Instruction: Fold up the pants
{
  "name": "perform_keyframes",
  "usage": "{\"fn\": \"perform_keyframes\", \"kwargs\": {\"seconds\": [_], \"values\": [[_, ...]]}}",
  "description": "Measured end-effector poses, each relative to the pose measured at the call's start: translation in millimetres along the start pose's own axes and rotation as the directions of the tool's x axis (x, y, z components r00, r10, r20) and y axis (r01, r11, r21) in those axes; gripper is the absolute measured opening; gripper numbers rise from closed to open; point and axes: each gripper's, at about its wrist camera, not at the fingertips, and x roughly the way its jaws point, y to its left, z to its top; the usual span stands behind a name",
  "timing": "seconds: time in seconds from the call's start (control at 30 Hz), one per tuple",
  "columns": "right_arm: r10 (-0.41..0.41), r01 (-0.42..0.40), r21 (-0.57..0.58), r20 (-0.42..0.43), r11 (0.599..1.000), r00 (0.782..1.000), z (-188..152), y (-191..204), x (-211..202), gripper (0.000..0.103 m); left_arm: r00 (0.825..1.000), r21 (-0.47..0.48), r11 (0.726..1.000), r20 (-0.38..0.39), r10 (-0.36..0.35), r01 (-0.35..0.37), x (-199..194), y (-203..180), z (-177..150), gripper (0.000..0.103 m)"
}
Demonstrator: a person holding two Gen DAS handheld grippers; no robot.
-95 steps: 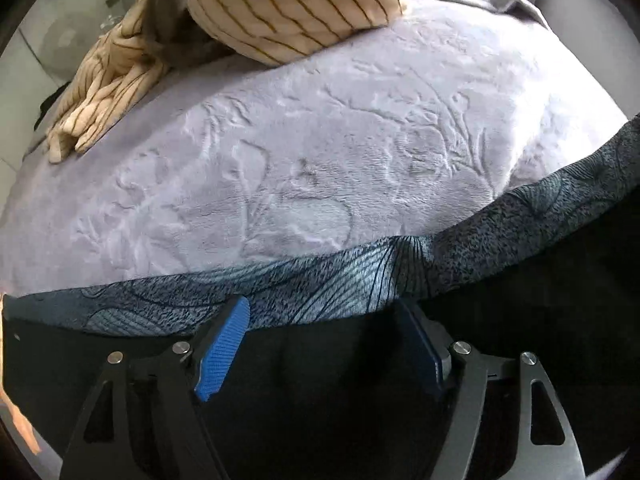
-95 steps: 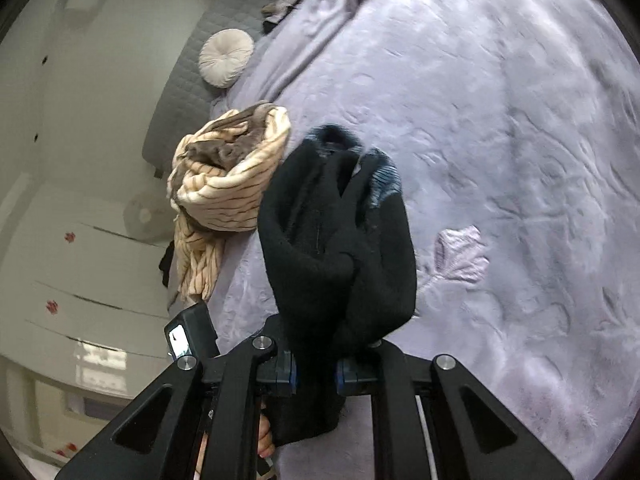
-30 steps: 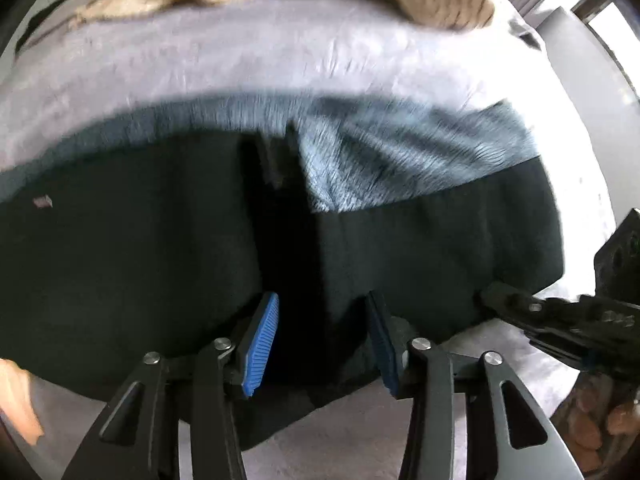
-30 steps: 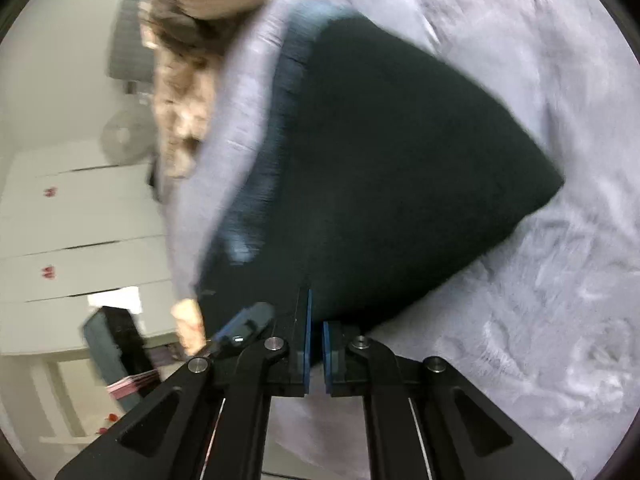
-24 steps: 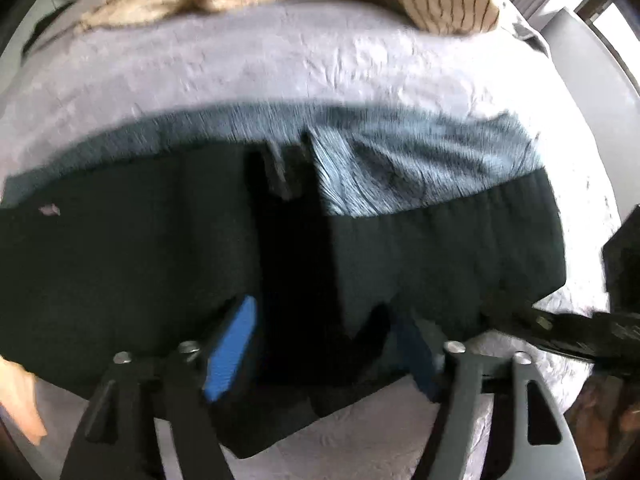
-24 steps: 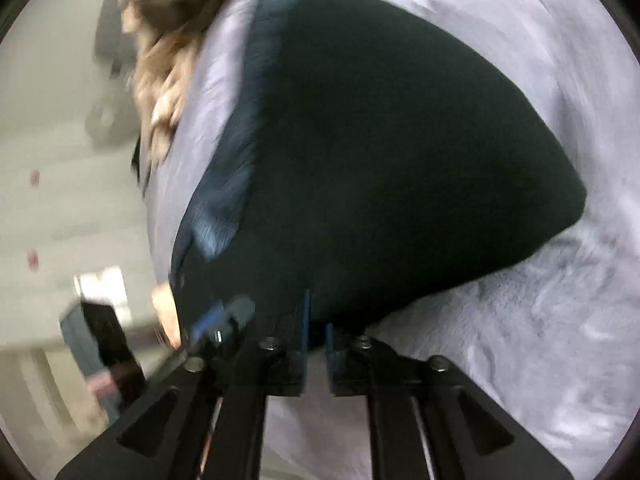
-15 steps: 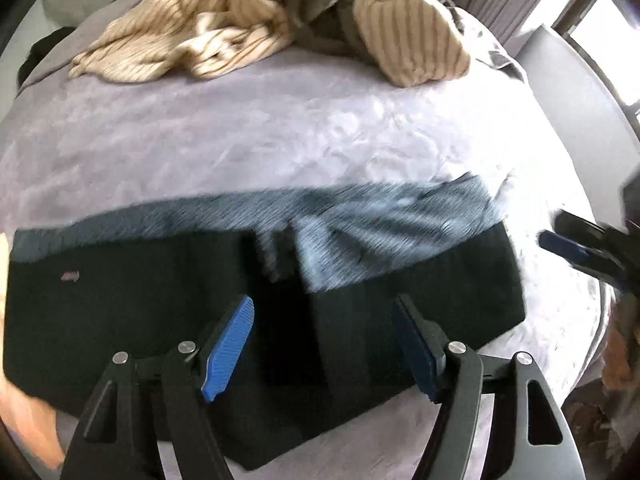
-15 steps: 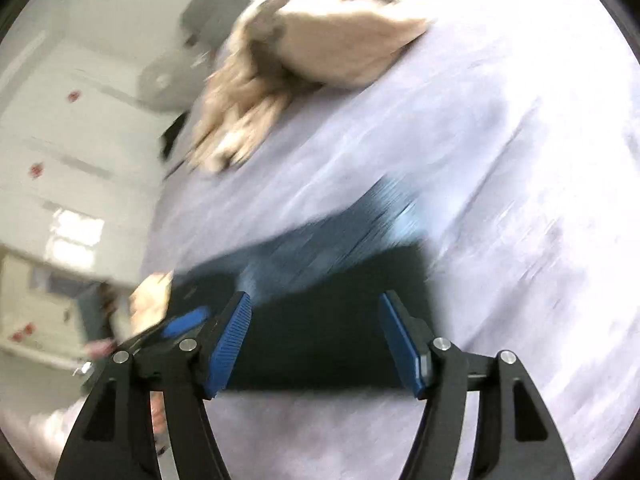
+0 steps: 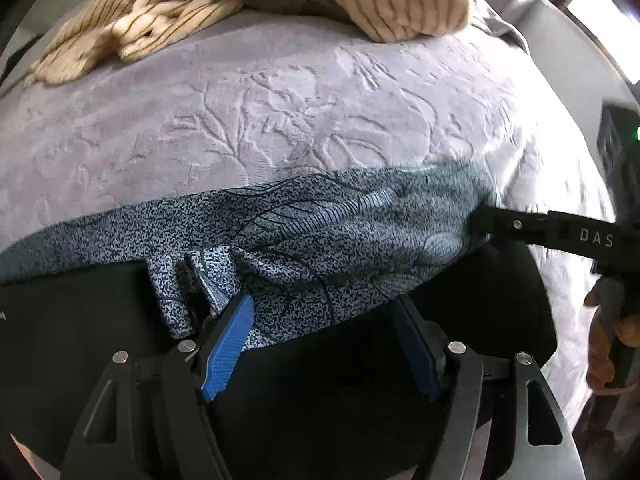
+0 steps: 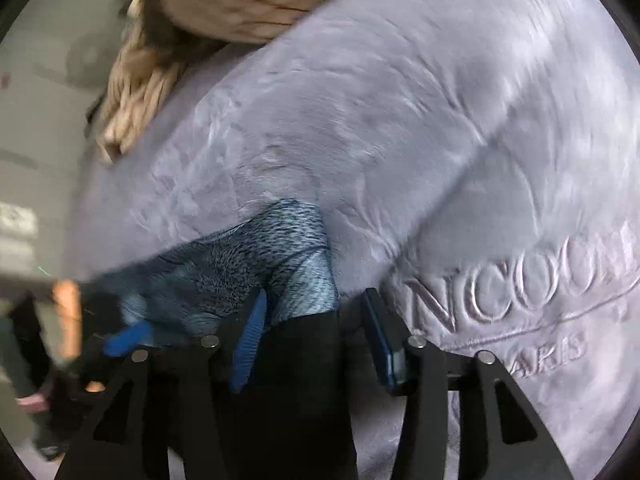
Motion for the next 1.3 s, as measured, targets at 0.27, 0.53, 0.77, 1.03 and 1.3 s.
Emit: {"fn": "perform_keyframes", "kwargs": {"seconds": [0.27, 0.53, 0.77, 1.03, 1.3], "values": [[-0.207, 0.223, -0.126, 0.124, 0.967, 0.97, -21.6, 49.4, -43.2, 0.056, 1.0, -0.002, 1.0, 0.004, -0.018, 0.018, -22.3, 11.8, -12.7, 0.073], [-0.062, 0.065, -0.138, 0.027, 0.988, 0.998, -62.2, 72.4, -23.3, 0.056, 0.994, -0.103, 0.99, -0.065, 0.091, -0.097, -54.0, 61.6, -45.4, 0.073], [-0.069, 0.055, -0.199, -0.064, 0.978, 0.996, -87.3, 111.7, -8.5, 0.067, 0.982, -0.126, 0.977, -0.1, 0.161, -0.173, -83.5, 90.1, -87.9, 0.073], [-0.013, -0.009, -0.163, -0.133, 0.987, 0.991, -115.3, 132.8, -30.2, 0.082, 0.98, -0.135, 0.974, -0.099, 0.17, -0.183, -116.1, 91.2, -119.3, 0.073], [-0.025, 0.002, -0.151, -0.151, 0.988, 0.988, -148.4, 131.5, -61.0, 0.103, 0.982, -0.122, 0.976, -0.079, 0.171, -0.18, -135.6, 75.6, -124.0, 0.073]]}}
